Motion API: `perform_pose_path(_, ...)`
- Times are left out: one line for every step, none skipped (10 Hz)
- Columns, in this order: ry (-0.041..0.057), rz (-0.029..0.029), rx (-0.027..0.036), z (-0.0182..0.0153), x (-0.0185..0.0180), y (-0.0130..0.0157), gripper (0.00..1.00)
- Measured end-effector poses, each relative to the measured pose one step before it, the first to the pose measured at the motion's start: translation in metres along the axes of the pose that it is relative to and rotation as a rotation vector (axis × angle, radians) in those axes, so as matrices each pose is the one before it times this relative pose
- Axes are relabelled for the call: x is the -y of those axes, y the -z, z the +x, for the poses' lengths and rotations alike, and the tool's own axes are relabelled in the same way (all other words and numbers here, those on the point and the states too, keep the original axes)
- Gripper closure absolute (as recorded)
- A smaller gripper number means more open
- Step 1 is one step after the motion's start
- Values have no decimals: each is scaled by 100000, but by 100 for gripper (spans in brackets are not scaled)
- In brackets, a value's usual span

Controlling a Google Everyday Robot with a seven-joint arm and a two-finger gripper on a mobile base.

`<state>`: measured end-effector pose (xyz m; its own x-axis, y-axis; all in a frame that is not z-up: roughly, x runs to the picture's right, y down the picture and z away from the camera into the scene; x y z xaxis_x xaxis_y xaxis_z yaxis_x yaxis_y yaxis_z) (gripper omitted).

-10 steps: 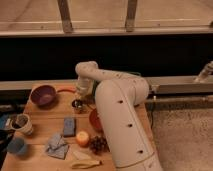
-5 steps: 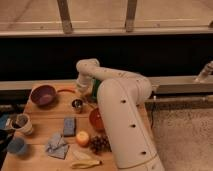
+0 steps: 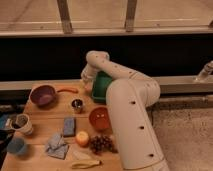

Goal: Place fork in plastic cup

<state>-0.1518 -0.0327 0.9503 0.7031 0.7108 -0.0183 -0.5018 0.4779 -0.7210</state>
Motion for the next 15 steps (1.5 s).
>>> perform_pose_path(140, -602, 3363, -728, 451, 823, 100)
perform_pose_path(1000, -471, 1538, -794, 134, 480, 100)
perform_pose_path(1934, -412, 1257, -1280, -134, 655, 100)
perform_pose_path(3522, -267, -123, -1774, -395, 689, 100)
perform_pose_path(2686, -363, -555, -1190, -308, 190, 100)
perform_pose_path(3318, -696, -1172, -1282, -651, -31, 100)
perform_pose_path(3010, -603, -767, -1134, -623, 124, 100)
perform_pose_path(3001, -491, -463, -814, -650, 149, 100)
perform_pose_path(2247, 59, 21, -682, -610, 366, 100)
perform_pose_path(1988, -423, -56, -670, -1056, -177, 100)
perform_pose_path(1912, -306, -310, -570, -1340, -214, 100)
perform_pose_path(1190, -198, -1121, -318, -1759, -270, 100)
perform_pose_path(592, -2, -1441, 22, -1152, -115, 100)
perform_pose_path(823, 581, -3322, -28, -1916, -315, 100)
perform_pose_path(-7, 407, -2479, 71, -1554, -355, 100)
